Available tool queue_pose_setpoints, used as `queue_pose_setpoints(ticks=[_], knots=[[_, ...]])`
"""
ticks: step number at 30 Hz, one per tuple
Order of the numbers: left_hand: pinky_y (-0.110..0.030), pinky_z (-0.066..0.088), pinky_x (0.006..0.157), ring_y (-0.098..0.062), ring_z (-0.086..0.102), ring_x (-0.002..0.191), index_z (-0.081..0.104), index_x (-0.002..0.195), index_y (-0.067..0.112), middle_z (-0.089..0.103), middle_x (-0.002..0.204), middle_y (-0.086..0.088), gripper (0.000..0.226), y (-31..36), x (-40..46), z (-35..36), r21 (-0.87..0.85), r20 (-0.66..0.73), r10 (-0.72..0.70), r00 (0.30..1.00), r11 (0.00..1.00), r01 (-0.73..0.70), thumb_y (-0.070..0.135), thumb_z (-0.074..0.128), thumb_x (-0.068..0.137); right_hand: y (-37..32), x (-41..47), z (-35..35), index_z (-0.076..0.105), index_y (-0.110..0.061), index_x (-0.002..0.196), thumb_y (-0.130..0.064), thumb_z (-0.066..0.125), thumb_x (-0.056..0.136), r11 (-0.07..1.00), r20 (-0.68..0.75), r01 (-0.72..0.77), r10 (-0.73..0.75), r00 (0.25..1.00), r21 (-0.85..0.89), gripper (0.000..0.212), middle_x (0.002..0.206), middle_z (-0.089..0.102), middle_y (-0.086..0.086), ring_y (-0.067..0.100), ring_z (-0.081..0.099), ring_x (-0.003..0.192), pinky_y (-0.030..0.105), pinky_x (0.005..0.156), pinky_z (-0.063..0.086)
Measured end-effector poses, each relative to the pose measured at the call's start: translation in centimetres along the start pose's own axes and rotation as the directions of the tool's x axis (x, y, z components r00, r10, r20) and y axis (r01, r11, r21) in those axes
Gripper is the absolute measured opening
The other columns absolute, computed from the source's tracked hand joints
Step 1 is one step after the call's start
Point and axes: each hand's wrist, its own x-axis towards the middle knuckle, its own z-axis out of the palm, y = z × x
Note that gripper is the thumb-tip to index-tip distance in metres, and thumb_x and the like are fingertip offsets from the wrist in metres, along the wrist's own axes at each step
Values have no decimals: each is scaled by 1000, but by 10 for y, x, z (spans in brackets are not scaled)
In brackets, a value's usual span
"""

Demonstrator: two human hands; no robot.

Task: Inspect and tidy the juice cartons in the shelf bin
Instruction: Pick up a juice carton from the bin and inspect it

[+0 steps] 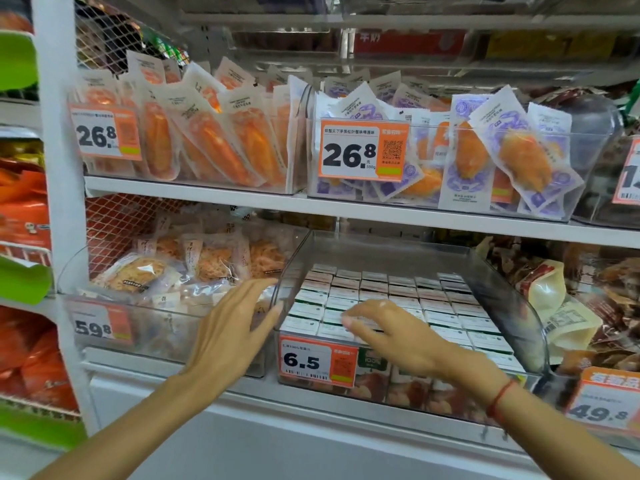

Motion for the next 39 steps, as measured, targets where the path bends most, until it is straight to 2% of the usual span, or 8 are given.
queue_pose_setpoints(ticks=[6, 13, 17, 21, 24, 28, 34, 39], knots=[[-33, 41, 104, -11, 57, 115, 57, 133, 26, 63, 124, 9, 50, -11, -21, 7, -89, 28, -70, 997, 993, 72, 51, 42, 92, -7, 86, 8, 55, -14, 135, -28, 49, 101, 997, 61, 43, -39, 997, -64, 37, 141, 55, 5, 21, 52, 126, 33, 103, 42], [-27, 27, 114, -8, 54, 115, 57, 134, 28, 63, 123, 14, 45, -15, -22, 10, -125, 6, -58, 998, 990, 58, 47, 46, 95, -1, 119, 15, 64, -16, 125, -31, 64, 93, 994, 107, 87, -79, 991, -71, 35, 121, 64, 2, 18, 58, 101, 26, 84, 44], [-27, 23, 115, -9, 50, 121, 53, 137, 32, 61, 126, 15, 44, -17, -22, 12, -126, 17, -71, 997, 989, 73, 47, 46, 96, 5, 113, 14, 67, -19, 123, -23, 63, 94, 988, 109, 148, -153, 982, 48, 30, 103, 61, -5, 12, 54, 86, 25, 77, 43], [-19, 16, 113, -8, 48, 120, 51, 138, 33, 61, 125, 15, 44, -17, -23, 13, -136, 25, -72, 997, 988, 75, 47, 45, 97, 8, 122, 10, 69, -17, 120, -20, 61, 95, 992, 103, 93, -101, 990, 84, 26, 120, 67, -1, 15, 62, 99, 30, 89, 49], [-21, 18, 113, -8, 50, 117, 50, 140, 34, 62, 124, 16, 45, -17, -23, 13, -140, 25, -72, 997, 987, 75, 48, 44, 97, 14, 134, 13, 66, -17, 120, -21, 61, 95, 999, 71, -11, 8, 997, 31, 26, 119, 65, 4, 15, 57, 95, 25, 84, 44], [-22, 22, 110, -9, 51, 111, 50, 140, 33, 63, 122, 16, 47, -16, -24, 12, -144, 15, -72, 997, 987, 73, 48, 45, 96, 18, 149, 9, 62, -24, 118, -37, 60, 94, 987, 172, -111, 129, 977, -112, 28, 115, 58, -4, 14, 52, 100, 24, 86, 39], [-24, 26, 108, -9, 50, 111, 49, 141, 33, 63, 122, 16, 47, -14, -24, 12, -148, 13, -84, 996, 985, 85, 47, 47, 96, 9, 162, -4, 58, -30, 128, -47, 56, 94, 939, 299, -41, 151, 942, -343, 39, 124, 56, -5, 17, 52, 110, 26, 90, 37], [-25, 24, 110, -7, 48, 113, 48, 141, 34, 62, 124, 17, 50, -14, -24, 13, -153, 12, -81, 997, 985, 82, 51, 43, 94, 13, 159, 3, 58, -21, 130, -39, 55, 96, 956, 256, -20, 99, 962, -292, 38, 130, 54, 2, 15, 49, 104, 24, 90, 37]])
